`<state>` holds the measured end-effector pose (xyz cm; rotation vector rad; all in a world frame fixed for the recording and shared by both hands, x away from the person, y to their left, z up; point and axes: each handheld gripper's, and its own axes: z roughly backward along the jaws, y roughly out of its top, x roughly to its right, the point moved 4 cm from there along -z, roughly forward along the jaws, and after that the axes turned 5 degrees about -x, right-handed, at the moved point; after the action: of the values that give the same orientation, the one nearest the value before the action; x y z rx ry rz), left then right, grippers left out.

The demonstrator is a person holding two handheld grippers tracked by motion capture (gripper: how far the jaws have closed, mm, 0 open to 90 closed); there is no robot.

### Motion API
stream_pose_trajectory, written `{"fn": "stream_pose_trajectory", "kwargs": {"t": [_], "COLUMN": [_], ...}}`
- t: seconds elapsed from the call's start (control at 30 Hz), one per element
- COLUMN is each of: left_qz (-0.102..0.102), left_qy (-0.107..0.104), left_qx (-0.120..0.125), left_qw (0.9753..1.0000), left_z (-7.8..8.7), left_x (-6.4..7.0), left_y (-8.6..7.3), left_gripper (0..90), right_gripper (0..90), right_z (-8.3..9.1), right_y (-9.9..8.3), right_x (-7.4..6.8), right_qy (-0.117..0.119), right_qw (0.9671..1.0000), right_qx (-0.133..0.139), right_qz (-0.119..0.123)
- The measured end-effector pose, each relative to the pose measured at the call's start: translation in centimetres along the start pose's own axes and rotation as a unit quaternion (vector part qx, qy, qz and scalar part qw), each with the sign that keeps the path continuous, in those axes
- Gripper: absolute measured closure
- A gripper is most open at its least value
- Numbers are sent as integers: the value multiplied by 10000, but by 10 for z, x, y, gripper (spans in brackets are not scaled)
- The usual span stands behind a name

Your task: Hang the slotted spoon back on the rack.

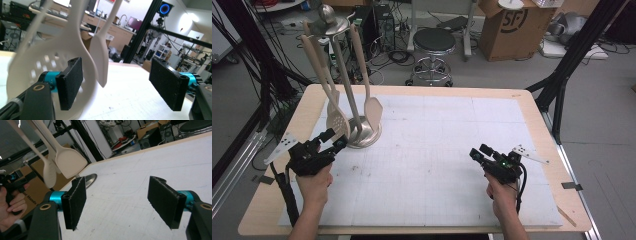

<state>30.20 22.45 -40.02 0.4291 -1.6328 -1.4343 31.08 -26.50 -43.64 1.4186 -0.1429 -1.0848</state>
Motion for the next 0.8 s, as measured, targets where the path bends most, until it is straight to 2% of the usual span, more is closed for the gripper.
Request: {"fn": "stream_pose_trajectory", "kwargs": {"t": [0.17, 0.33, 0.47, 0.53, 0.63, 0.8], "left_qz": [48, 155, 192, 149, 158, 145], "left_qy": [-27, -66, -7, 67, 71, 51], "left_qx": [-205, -297, -413, -452, -583, -634], "left_qw": [9998, 9994, 9990, 9988, 9981, 9979], "left_z": [-5, -6, -7, -8, -12, -13], "left_x": [2, 5, 3, 2, 3, 5], "left_y": [-12, -22, -30, -36, -41, -44], "left_gripper": [276, 274, 271, 270, 269, 268], "right_gripper": [296, 296, 296, 296, 296, 295], "right_z": [-2, -3, -2, -1, -2, -2], "right_y": [-1, -1, 0, 0, 1, 1], "right_x": [-2, -3, -3, -3, -4, -4], "right_qy": [-48, -58, -44, -33, -15, -7], "right_qw": [9999, 9999, 9999, 9999, 9999, 9999], "right_qx": [-63, -60, -36, -32, -22, -31], "right_qz": [127, 145, 138, 133, 149, 162]}}
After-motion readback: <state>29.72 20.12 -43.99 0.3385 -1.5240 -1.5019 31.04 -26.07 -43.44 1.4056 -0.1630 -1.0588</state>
